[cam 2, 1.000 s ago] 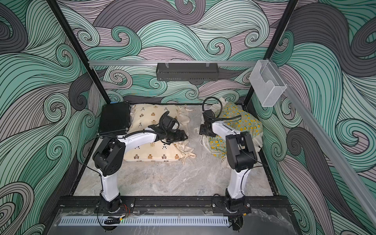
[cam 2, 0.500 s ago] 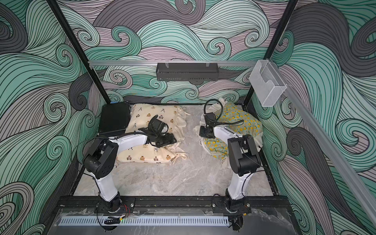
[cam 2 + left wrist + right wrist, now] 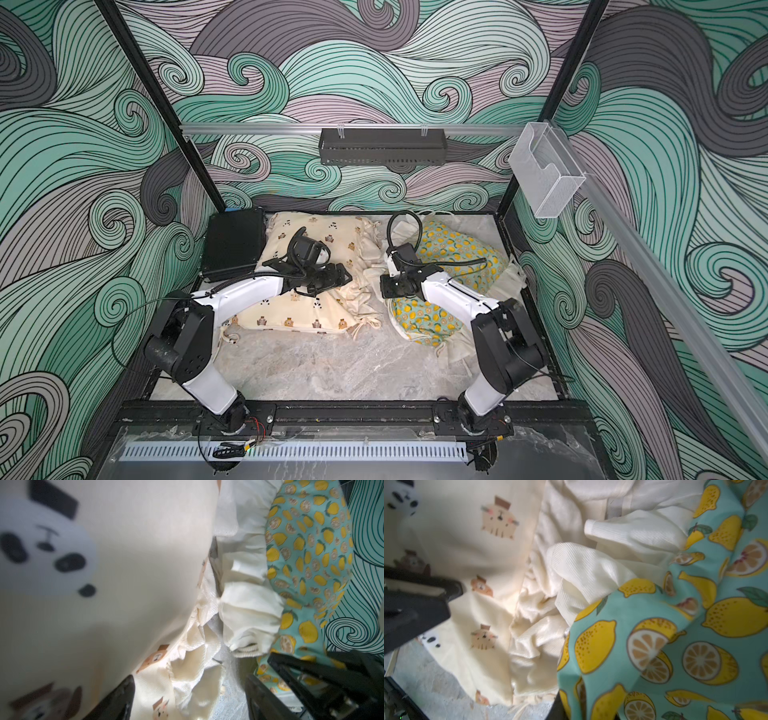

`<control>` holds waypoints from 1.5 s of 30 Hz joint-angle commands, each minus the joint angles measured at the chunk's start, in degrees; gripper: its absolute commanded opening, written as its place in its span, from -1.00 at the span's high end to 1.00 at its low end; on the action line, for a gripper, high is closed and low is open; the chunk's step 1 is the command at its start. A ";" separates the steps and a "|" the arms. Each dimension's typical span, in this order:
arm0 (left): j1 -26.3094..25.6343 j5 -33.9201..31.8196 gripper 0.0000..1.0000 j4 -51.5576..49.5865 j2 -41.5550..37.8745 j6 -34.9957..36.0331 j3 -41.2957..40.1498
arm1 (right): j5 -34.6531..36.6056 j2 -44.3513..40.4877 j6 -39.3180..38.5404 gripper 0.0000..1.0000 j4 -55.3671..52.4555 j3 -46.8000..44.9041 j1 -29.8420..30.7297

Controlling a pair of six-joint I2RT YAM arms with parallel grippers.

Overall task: Zip up pillowcases
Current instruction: Adjust the pillowcase at the center of the board.

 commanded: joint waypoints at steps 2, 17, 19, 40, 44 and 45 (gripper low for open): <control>0.32 4.36 -0.64 1.84 -0.28 -2.70 0.73 | -1.03 -4.31 -0.01 0.52 -2.90 -3.70 0.41; -5.70 7.97 -0.55 9.32 -2.35 -19.58 -2.18 | -0.87 -21.11 8.82 -0.37 -6.54 -11.60 -8.14; -6.16 8.12 -0.52 8.39 -1.11 -20.27 -1.46 | 0.00 -22.10 9.50 -0.42 -7.21 -12.77 -10.00; -8.44 8.76 -0.17 22.02 8.89 -29.35 -1.79 | 10.65 -39.22 14.52 -0.98 -15.90 -22.42 -18.31; -8.46 9.83 -0.04 22.75 10.95 -29.23 -0.66 | 10.00 -38.47 15.34 -0.99 -15.56 -24.34 -18.65; -8.44 9.84 -0.01 22.94 11.38 -29.29 -0.51 | 9.73 -38.17 15.31 -0.99 -15.24 -24.67 -18.57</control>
